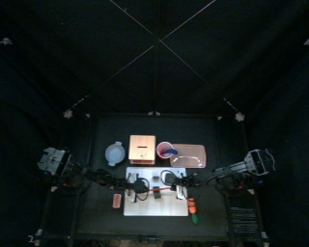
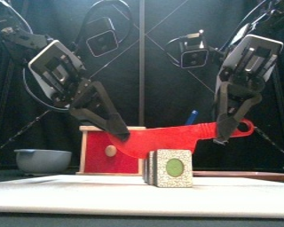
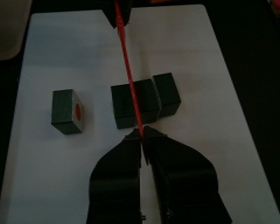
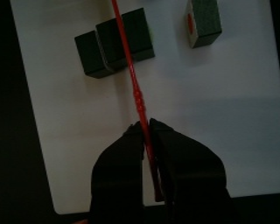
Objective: Place sushi on board then cut the sushi with the knife then place the pieces on the plate
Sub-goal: Cut the sushi into 4 pieces
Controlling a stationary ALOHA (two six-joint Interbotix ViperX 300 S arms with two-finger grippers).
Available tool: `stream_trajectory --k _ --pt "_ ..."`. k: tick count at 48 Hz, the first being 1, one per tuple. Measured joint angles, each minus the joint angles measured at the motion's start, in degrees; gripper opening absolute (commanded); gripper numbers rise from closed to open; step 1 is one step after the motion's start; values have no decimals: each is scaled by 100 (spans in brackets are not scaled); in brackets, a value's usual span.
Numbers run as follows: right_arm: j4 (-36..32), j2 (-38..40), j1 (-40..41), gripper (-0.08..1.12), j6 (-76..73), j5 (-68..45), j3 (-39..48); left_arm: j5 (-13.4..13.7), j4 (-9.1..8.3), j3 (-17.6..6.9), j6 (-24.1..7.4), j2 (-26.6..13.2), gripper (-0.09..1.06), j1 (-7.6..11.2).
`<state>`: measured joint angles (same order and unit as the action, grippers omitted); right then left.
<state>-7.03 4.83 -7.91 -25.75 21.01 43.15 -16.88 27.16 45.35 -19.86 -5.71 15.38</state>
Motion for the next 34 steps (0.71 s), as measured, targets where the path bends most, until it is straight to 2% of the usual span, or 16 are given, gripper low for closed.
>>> stream_trajectory --k 22,34 --pt "35 -545 9 42 -9 -97 -88 0 211 -44 9 -325 42 0" --pt "35 -606 0 42 -9 -88 -114 0 220 -62 -9 -334 42 0"
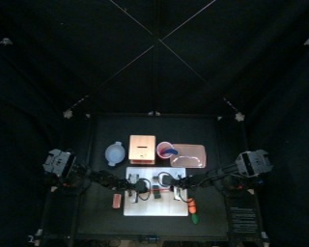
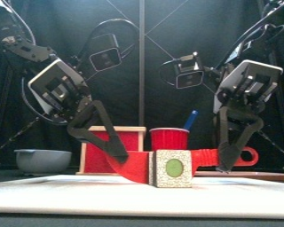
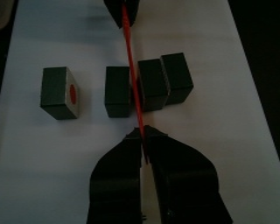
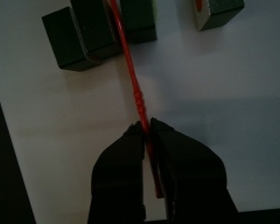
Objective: Place sushi on board then cut the sushi with the knife then place the pieces on the plate
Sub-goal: Cut the sushi into 4 pieces
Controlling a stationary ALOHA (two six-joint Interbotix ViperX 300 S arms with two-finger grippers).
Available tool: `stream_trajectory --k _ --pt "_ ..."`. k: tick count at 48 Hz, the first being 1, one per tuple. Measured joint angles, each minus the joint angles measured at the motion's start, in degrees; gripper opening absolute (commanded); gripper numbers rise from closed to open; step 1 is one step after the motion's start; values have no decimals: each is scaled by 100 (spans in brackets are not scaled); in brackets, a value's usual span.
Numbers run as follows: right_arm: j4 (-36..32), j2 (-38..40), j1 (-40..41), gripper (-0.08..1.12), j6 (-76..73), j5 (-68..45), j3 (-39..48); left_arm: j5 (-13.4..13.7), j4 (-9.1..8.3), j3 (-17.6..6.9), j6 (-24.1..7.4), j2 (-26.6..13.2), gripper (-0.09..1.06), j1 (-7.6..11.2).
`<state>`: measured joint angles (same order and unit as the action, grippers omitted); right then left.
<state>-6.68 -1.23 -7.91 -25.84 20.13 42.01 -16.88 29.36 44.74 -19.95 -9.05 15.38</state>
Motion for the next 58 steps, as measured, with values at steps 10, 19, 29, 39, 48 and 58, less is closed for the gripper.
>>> stream_trajectory --k 10,19,29,39,48,58 --pt "-53 0 0 42 0 -9 9 0 0 0 -18 0 42 -35" --pt "-88 0 26 42 0 0 9 0 -26 0 -26 0 42 -105" --pt "-88 0 97 42 0 0 9 0 -70 0 -35 0 42 -185" --pt "-141 0 167 42 0 26 9 0 -123 -9 -35 0 42 -272" --pt "-149 0 176 42 0 18 9 18 -158 -9 -26 18 42 -290" --pt "-132 149 185 42 0 105 -26 53 -185 0 -35 202 42 -290"
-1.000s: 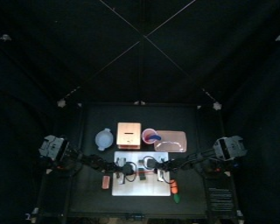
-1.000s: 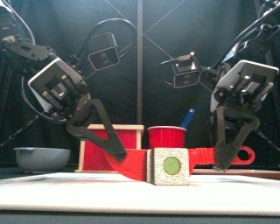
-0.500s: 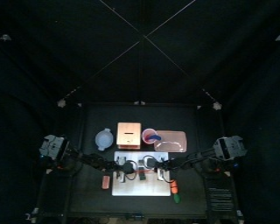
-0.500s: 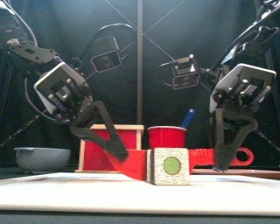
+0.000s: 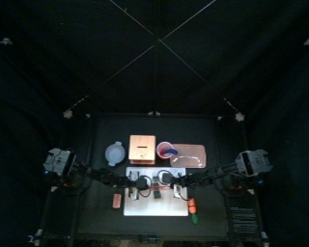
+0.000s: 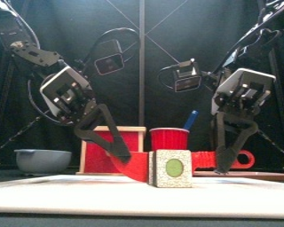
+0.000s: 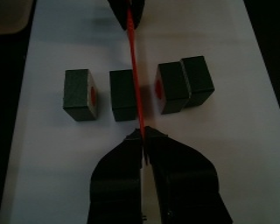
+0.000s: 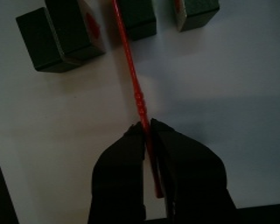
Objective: Place sushi on board then cut the sushi with the knife then place the pieces on the plate
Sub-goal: Cut the sushi into 4 pieces
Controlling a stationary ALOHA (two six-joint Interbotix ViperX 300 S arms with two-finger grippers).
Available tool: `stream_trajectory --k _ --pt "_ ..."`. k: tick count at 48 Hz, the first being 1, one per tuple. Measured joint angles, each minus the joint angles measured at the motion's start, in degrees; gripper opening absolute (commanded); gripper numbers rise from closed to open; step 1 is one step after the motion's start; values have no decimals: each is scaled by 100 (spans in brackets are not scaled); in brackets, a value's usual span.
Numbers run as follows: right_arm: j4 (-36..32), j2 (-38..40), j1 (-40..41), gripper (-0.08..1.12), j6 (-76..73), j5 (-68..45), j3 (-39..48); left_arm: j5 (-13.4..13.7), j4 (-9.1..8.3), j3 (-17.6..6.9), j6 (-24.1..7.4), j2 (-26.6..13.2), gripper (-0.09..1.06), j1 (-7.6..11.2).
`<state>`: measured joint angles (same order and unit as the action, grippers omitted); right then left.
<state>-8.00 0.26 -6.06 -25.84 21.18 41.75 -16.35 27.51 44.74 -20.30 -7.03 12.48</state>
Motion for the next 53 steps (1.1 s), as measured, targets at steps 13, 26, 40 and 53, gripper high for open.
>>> stream_trajectory --k 13,26,40,53 --pt "26 510 -79 42 -9 185 -62 9 -264 44 0 519 42 97" --pt "158 659 -387 42 0 176 -70 0 -316 35 26 615 42 519" --pt "237 659 -439 42 0 167 -70 -9 -237 9 35 431 42 589" --pt "237 624 -439 42 0 167 -62 -18 -220 -26 35 334 42 598"
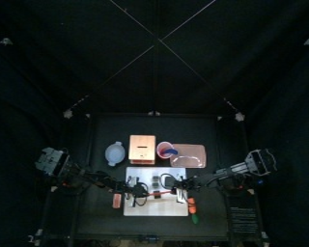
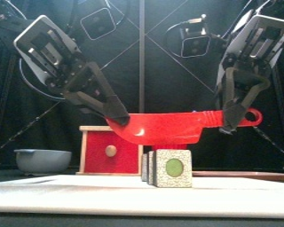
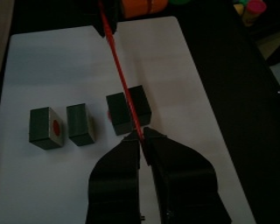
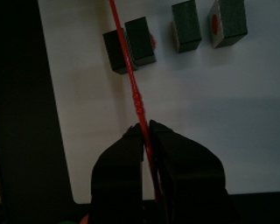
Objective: Place sushi on board then cut the sushi with the knife then place the pieces on the plate
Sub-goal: Cut the sushi into 4 pieces
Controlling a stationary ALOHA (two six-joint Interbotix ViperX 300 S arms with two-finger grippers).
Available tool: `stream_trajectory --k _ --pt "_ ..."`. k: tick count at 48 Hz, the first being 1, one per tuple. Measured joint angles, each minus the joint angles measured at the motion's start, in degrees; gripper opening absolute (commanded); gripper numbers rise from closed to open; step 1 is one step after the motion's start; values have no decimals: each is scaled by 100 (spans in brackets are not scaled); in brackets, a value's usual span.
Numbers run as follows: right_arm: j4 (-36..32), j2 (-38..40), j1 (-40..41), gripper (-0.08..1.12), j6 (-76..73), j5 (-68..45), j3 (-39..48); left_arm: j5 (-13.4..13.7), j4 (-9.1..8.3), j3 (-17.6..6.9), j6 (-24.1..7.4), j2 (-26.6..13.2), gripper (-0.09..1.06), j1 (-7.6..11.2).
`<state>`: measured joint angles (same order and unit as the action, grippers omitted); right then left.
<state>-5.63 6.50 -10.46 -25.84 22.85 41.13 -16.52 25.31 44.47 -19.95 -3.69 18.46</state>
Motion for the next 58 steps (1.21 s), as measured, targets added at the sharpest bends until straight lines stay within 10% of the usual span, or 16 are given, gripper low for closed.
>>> stream_trajectory --k 58 --pt "-26 -132 0 42 0 -9 -9 0 -62 -18 -9 -79 42 -35"
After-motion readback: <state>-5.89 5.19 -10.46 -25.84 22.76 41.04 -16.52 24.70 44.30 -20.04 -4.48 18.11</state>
